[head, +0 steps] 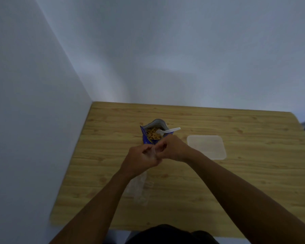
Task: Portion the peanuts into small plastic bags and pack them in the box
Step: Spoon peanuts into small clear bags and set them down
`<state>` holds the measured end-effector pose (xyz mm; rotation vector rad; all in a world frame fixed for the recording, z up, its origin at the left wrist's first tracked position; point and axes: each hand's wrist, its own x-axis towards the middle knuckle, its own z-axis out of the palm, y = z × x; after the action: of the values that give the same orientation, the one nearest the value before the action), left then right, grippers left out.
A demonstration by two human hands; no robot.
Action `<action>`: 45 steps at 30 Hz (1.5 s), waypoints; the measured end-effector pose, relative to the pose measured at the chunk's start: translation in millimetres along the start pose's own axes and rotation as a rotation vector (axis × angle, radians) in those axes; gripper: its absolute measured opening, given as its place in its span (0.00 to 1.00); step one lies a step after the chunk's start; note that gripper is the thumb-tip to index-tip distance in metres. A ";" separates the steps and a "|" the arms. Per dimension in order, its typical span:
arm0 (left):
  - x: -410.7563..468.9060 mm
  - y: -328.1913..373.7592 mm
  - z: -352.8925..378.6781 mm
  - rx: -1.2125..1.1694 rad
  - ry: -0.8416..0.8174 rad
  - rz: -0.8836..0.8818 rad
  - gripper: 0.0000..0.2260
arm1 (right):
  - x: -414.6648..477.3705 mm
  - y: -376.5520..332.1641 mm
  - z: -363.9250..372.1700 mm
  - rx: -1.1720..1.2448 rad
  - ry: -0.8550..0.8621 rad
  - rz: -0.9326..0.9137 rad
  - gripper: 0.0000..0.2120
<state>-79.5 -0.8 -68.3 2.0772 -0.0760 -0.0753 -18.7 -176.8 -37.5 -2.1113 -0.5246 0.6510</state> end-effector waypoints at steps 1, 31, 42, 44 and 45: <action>0.9 -1.0 -1.3 0.020 0.009 0.030 0.19 | 2.2 -2.4 -1.4 -0.013 -0.007 0.004 0.07; 41.1 -36.6 -23.5 -0.128 0.027 -0.146 0.09 | 35.9 23.6 -29.6 -0.064 0.771 0.155 0.06; 49.7 -40.8 -25.5 -0.006 0.072 -0.058 0.12 | 31.4 20.6 -24.3 0.126 0.694 0.198 0.04; 51.2 -40.6 -24.4 0.009 0.074 -0.057 0.13 | 31.1 19.9 -20.2 0.103 0.654 0.189 0.04; 51.9 -40.8 -24.0 0.015 0.074 -0.059 0.13 | 31.3 20.1 -16.9 0.092 0.641 0.192 0.04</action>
<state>-24.9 35.4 -93.4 2.0952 0.0297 -0.0339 18.8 -180.3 -53.5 -2.1438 0.0634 0.0715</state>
